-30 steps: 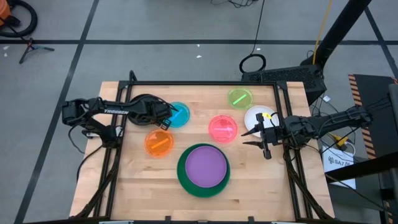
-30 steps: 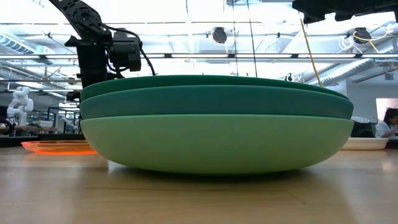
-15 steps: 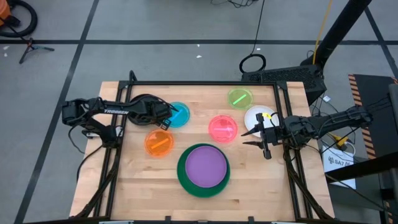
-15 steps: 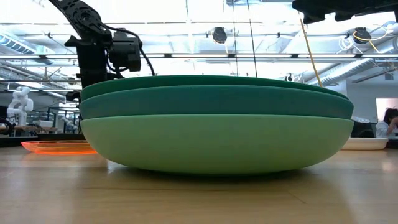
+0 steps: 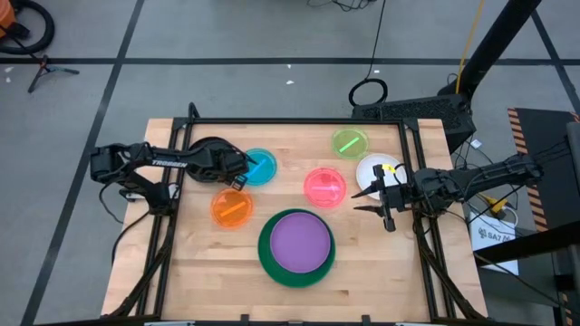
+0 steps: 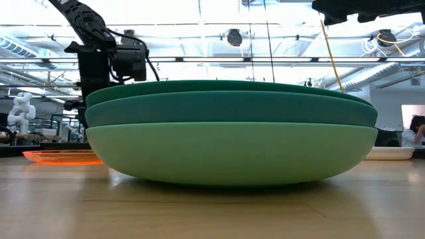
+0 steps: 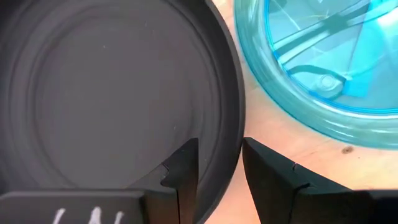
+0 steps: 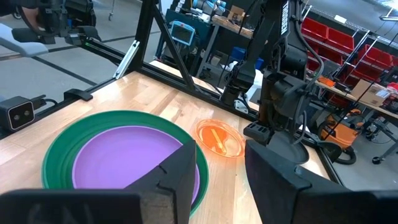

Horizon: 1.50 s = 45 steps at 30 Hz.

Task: Stack plastic plates
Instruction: Stack the black plate on top of the purple plate

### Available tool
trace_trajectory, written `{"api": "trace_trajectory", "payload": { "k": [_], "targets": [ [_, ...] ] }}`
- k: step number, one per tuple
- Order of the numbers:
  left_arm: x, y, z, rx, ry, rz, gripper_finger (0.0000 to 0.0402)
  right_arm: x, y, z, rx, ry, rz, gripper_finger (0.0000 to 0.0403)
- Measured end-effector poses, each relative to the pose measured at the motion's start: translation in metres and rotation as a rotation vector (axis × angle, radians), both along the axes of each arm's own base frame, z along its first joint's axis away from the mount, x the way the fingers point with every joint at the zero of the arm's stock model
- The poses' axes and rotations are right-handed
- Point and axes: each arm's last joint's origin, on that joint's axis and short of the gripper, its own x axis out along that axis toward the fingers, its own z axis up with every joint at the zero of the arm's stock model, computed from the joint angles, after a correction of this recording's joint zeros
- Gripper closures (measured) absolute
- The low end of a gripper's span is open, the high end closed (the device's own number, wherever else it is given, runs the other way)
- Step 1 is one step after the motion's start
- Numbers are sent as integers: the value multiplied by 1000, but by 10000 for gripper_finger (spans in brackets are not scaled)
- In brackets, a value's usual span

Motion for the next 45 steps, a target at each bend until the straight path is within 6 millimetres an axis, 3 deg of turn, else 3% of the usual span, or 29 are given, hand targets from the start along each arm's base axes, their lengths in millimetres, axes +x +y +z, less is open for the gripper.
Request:
{"api": "trace_trajectory", "payload": {
  "k": [30, 45],
  "targets": [
    [0, 0, -1, 0, -2, 8, 273, 0, 0, 0, -4, 3, 0, 273],
    [0, -2, -1, 18, 4, 17, 393, 0, 0, 0, -4, 3, 0, 273]
  ]
}}
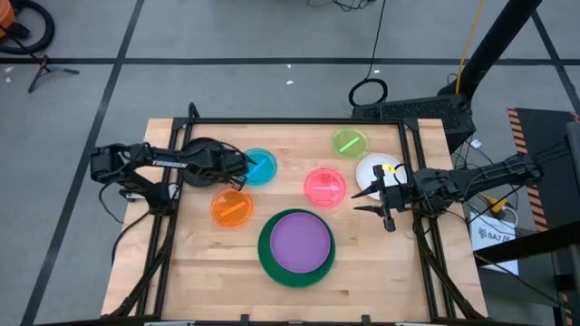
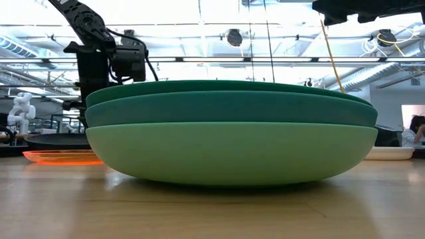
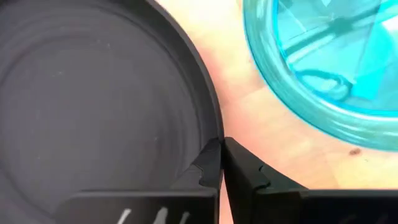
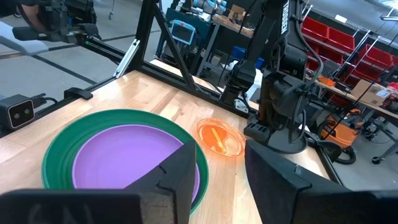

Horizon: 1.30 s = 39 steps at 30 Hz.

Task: Stack plastic plates
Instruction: Stack the black plate on top of the purple plate

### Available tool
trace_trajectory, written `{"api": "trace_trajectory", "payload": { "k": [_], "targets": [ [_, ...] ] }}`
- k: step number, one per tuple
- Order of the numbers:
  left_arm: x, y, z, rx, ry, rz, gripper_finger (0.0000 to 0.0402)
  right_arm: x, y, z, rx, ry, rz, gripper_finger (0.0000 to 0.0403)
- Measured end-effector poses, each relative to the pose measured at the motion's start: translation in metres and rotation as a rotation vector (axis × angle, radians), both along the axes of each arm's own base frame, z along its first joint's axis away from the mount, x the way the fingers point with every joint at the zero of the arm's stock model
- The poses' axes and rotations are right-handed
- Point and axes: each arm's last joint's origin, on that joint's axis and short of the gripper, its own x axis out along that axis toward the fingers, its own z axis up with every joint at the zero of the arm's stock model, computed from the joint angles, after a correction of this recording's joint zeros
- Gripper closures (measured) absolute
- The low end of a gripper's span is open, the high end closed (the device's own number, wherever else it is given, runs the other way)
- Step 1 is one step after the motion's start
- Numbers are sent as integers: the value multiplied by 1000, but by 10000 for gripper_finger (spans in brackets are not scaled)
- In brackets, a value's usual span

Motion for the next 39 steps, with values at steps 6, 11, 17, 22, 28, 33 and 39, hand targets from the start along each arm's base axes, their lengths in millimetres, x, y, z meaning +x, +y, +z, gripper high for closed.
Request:
{"api": "trace_trajectory", "payload": {
  "k": [6, 11, 17, 22, 28, 33, 39],
  "targets": [
    [3, -7, 1, 51, 6, -22, 393, 0, 0, 0, -4, 1, 0, 273],
    [4, -13, 1, 54, 8, -47, 394, 0, 0, 0, -4, 1, 1, 273],
    [7, -28, 17, 60, 63, -102, 394, 0, 0, -1, -6, 9, 0, 273],
    [19, -44, 56, 145, 112, -199, 395, 0, -1, -1, -15, 13, -27, 273],
    [43, -66, 105, 198, 12, -373, 396, 0, -1, -1, -14, 13, -26, 273],
    [62, -92, 138, 248, -154, -557, 396, 0, -1, -1, -14, 13, -26, 273],
    [81, -126, 155, 284, -405, -734, 396, 0, -1, -1, -14, 13, -26, 273]
  ]
}}
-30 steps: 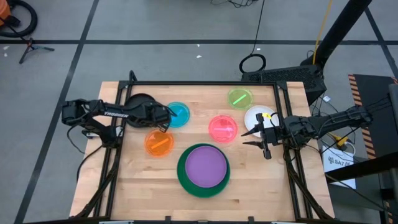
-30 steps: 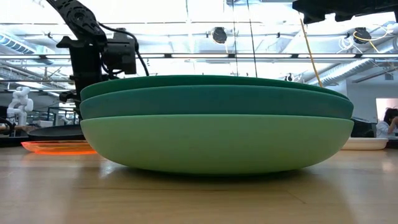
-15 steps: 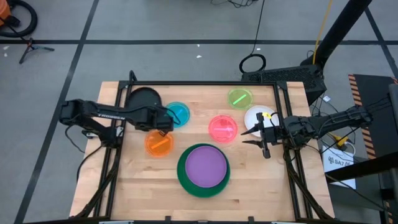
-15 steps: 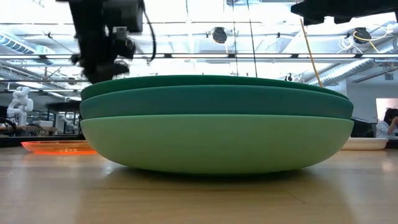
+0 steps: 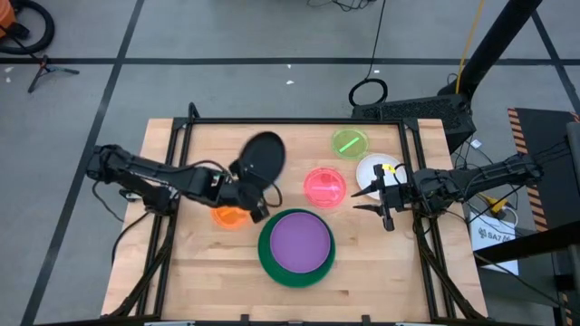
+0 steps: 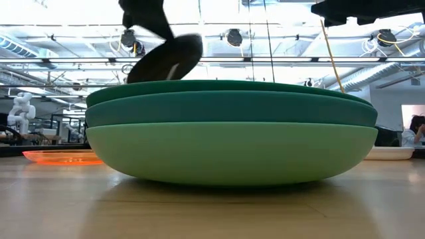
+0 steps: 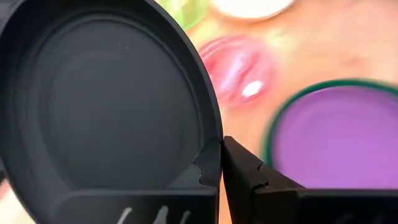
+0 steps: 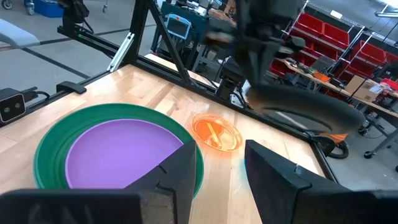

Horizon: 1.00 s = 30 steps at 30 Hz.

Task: Stack plastic plates
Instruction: Stack the black plate on top of the purple plate

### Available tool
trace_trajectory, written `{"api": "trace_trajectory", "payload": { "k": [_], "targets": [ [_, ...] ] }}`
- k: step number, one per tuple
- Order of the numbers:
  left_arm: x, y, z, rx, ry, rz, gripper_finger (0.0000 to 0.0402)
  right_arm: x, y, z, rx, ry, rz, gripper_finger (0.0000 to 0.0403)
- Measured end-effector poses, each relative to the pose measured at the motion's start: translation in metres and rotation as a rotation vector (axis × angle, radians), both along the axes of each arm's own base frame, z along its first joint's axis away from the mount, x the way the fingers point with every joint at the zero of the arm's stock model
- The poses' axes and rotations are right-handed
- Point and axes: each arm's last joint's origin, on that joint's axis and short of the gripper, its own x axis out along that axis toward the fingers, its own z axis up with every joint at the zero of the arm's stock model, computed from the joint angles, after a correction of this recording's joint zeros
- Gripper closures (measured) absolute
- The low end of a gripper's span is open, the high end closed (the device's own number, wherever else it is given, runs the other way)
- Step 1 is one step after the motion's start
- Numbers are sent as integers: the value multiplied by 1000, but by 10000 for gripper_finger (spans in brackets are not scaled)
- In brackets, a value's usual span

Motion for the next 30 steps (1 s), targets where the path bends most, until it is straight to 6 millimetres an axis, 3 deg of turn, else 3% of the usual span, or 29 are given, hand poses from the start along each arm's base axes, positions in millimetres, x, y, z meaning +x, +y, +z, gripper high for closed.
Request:
{"api": "trace_trajectory", "payload": {
  "k": [7, 13, 21, 30],
  "targets": [
    [21, -38, -8, -42, -90, -218, 396, 0, 0, 0, 0, 0, 0, 273],
    [34, -62, -11, -74, -43, -325, 396, 0, 0, 0, -1, 0, -1, 273],
    [70, -96, -12, -87, 74, -543, 396, 0, -1, 0, -6, -2, -20, 273],
    [89, -116, -43, -174, 249, -608, 395, 0, -1, 0, 3, 3, -26, 273]
  ]
}}
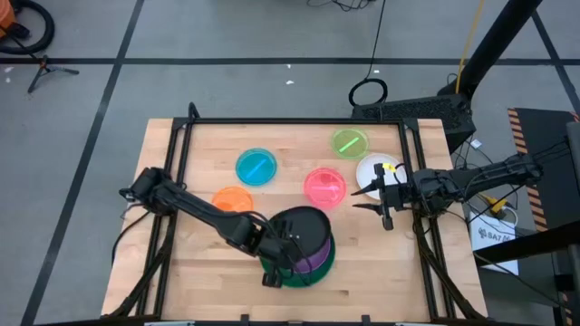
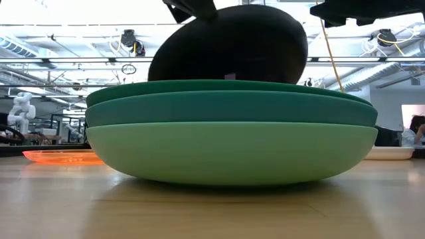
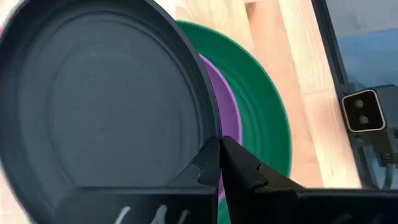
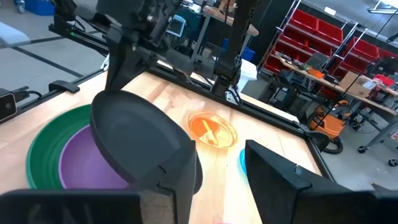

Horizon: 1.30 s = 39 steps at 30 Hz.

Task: Stack plastic plates
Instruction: Stack the black plate on top of the purple plate, then stack the white plate on top of the black plate

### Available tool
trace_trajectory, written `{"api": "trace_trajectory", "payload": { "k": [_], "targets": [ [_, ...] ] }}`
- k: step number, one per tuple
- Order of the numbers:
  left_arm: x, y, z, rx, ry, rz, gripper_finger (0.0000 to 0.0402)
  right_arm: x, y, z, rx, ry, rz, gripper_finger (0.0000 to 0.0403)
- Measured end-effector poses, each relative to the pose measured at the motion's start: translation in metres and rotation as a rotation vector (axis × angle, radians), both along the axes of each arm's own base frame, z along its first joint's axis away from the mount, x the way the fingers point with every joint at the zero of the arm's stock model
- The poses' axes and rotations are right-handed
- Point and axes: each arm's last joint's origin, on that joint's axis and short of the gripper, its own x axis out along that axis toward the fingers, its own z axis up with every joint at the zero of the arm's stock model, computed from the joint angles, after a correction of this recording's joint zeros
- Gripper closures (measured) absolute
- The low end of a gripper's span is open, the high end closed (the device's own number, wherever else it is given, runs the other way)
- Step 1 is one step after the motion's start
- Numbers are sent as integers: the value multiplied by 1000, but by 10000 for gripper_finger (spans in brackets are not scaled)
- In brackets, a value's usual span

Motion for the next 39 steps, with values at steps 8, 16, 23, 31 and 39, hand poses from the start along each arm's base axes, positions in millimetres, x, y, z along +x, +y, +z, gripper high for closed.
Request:
{"api": "trace_trajectory", "payload": {
  "k": [8, 16, 23, 31, 39],
  "targets": [
    [2, 2, -5, 0, 18, 63, 370, 0, 0, 0, 3, 1, -1, 273],
    [2, 3, -5, 2, 17, 69, 365, 0, 0, 0, 3, 1, -1, 273],
    [3, 3, -5, -13, 16, 91, 363, 0, 0, 0, 3, 1, -1, 273],
    [3, 3, -5, -28, 18, 112, 301, 0, 0, 0, 3, 2, -1, 273],
    [4, 6, -4, 48, -7, 75, 277, 0, 0, 0, 9, 6, -2, 273]
  ]
}}
